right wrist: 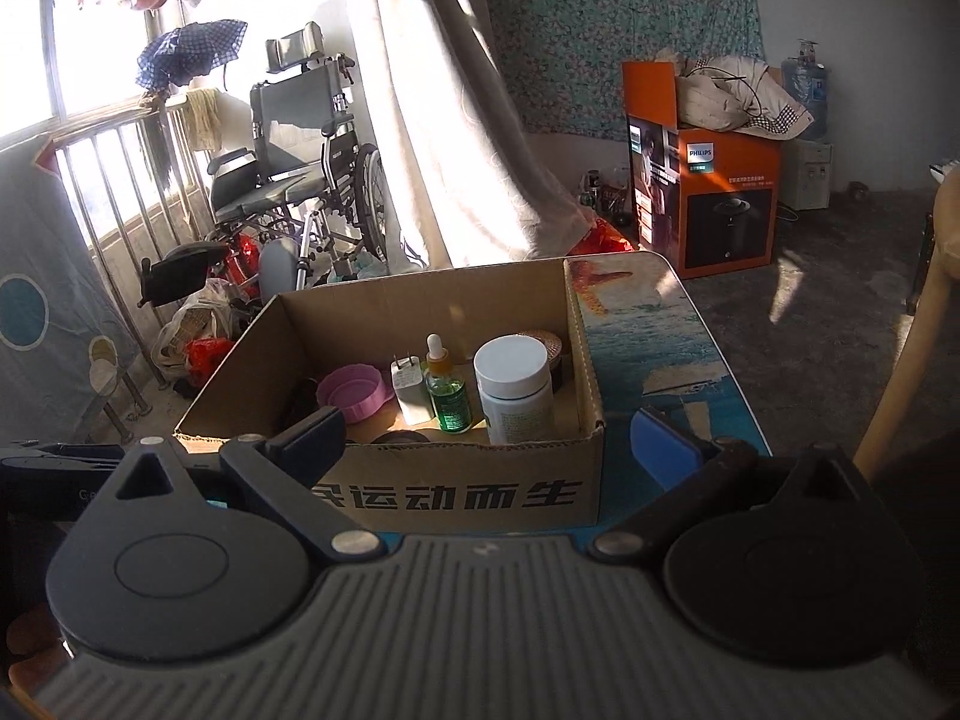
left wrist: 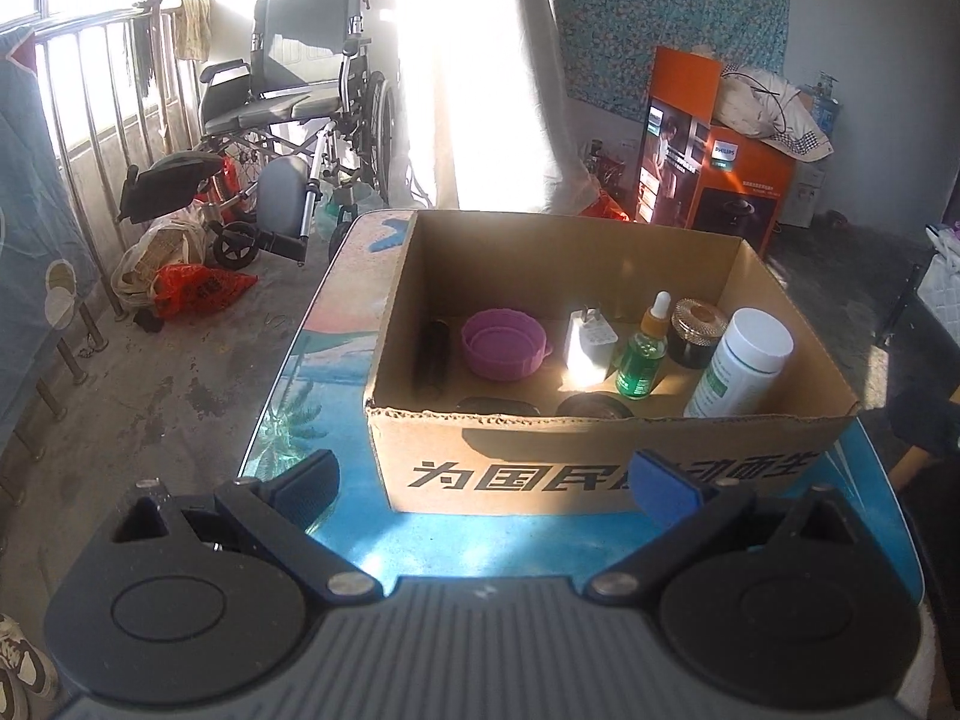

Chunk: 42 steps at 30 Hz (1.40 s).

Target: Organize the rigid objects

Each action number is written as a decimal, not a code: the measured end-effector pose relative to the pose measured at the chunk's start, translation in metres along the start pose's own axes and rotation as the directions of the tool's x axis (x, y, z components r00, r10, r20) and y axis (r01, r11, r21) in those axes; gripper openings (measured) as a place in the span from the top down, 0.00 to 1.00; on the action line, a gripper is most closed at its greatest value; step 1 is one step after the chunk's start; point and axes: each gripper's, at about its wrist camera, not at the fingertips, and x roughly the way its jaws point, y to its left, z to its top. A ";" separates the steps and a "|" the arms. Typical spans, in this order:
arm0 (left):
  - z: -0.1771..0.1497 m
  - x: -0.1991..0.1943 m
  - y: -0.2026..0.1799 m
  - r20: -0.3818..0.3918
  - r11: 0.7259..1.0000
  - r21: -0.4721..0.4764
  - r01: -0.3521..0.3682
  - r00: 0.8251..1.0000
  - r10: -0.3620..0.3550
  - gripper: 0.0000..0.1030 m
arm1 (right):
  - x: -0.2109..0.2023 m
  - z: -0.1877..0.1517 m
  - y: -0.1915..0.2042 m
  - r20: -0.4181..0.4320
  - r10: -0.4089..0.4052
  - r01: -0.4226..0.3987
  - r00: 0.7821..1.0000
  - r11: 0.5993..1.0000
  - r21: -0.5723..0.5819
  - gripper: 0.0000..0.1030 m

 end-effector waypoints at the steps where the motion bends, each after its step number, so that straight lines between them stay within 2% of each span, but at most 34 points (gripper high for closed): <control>1: -0.001 0.003 0.000 -0.008 1.000 0.001 -0.009 1.000 0.009 0.00 | 0.002 0.000 0.000 -0.003 -0.008 0.008 1.000 1.000 -0.004 0.01; 5: -0.003 0.010 0.001 -0.030 0.998 -0.011 -0.061 0.998 0.061 0.00 | 0.011 -0.006 0.002 -0.017 -0.044 0.044 0.999 0.999 -0.025 0.01; 12: -0.003 0.012 -0.001 -0.029 0.996 -0.011 -0.091 0.995 0.091 0.00 | 0.036 -0.017 0.005 -0.074 -0.056 0.052 0.996 0.997 -0.049 0.01; 28: 0.001 0.014 -0.022 -0.002 0.997 0.060 -0.052 0.999 0.052 0.00 | 0.061 -0.016 0.025 -0.110 -0.071 0.059 0.991 0.992 -0.108 0.01; 42: 0.000 0.019 -0.022 -0.013 0.997 0.060 -0.057 0.998 0.058 0.00 | 0.074 -0.018 0.023 -0.133 -0.087 0.073 0.987 0.991 -0.109 0.01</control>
